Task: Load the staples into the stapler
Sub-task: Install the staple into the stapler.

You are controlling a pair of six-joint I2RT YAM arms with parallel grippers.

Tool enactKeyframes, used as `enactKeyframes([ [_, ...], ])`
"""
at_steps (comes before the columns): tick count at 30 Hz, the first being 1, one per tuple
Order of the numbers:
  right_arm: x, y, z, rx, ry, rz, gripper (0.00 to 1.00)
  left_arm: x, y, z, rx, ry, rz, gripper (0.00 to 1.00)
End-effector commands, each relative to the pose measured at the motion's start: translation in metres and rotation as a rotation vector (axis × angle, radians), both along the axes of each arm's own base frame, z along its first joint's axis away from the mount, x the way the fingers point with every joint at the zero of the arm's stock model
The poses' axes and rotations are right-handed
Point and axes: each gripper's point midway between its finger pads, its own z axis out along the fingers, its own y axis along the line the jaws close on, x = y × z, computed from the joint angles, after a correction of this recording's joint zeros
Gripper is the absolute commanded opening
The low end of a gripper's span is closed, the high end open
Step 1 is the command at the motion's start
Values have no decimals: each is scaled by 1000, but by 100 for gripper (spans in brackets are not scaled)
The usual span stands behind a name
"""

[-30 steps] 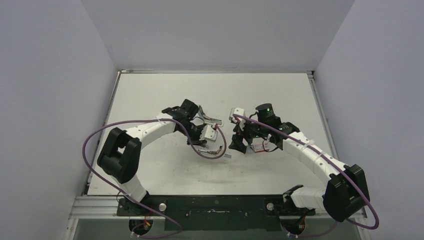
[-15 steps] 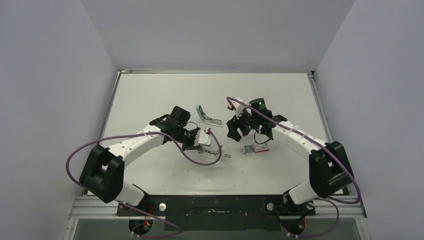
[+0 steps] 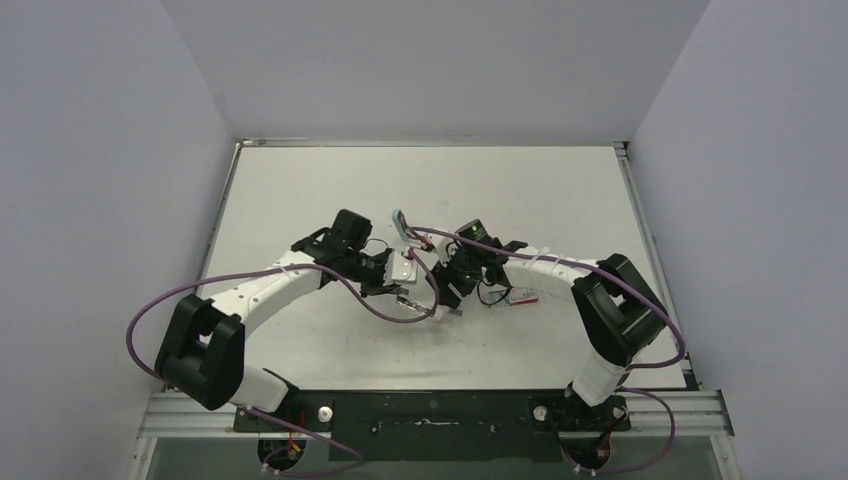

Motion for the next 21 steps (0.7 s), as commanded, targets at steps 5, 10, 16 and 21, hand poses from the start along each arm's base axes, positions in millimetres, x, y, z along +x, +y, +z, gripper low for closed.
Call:
enactKeyframes([
  [5, 10, 16, 11, 37, -32, -10, 70, -2, 1, 7, -38, -20, -113, 0],
  [10, 7, 15, 9, 37, -12, -13, 70, 3, -1, 4, -4, -3, -195, 0],
  [16, 3, 16, 5, 37, 15, -8, 70, 8, -5, 3, 0, -17, -282, 0],
  [21, 2, 17, 11, 60, 26, -17, 70, 11, -10, 2, -3, 0, -313, 0],
])
